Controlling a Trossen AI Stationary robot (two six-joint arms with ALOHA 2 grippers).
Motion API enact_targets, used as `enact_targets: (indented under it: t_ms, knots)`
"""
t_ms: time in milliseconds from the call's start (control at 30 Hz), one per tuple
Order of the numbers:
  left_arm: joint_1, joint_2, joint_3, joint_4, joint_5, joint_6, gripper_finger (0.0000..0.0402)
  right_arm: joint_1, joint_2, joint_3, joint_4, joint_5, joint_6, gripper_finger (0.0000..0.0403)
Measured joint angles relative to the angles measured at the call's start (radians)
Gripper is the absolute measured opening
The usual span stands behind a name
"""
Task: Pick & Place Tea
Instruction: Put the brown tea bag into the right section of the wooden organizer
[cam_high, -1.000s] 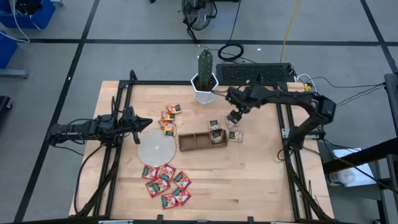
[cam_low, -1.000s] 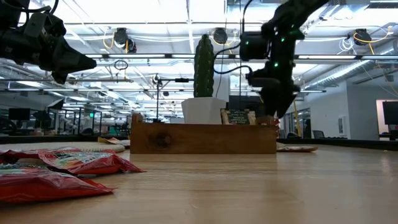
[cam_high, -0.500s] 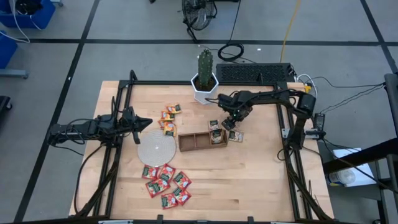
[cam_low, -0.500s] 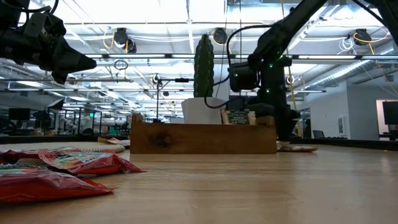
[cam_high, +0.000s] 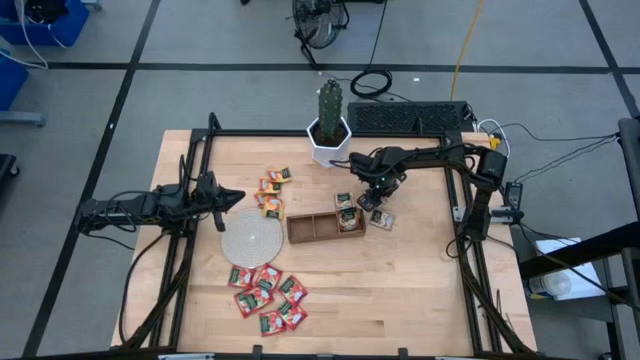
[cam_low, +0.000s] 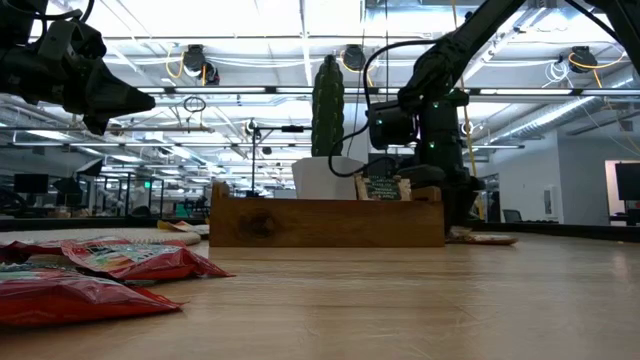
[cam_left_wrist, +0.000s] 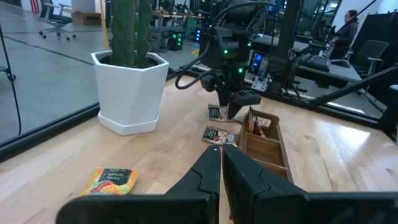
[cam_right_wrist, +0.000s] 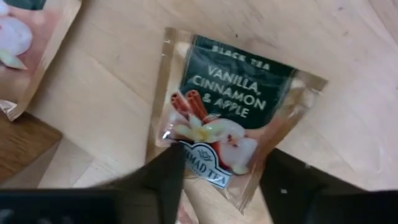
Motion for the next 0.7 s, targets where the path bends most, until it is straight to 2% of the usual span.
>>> enact_targets:
  t_ms: [200,267,400,600,700]
  knots:
    - [0.0,0.0,0.0,0.0,0.0,0.0,0.0021,0.002,0.0,0.0,-0.006,-0.005,-0.027,0.0035]
    - [0.0,0.0,0.0,0.0,0.0,0.0,0.0021,0.002,-0.001,0.0,-0.012,-0.004,-0.04,0.0011]
    - [0.0,0.0,0.0,0.0,0.0,0.0,0.0021,0.002,-0.034,-0.005,-0.036,0.01,-0.045,0.0009]
    - [0.0,0.0,0.0,0.0,0.0,0.0,0.0021,0.03,-0.204,-0.005,-0.104,0.172,-0.024,0.0002]
    - [0.0,0.0,0.0,0.0,0.0,0.0,0.0021,0.095,-0.315,-0.005,-0.11,0.247,0.032,0.0001]
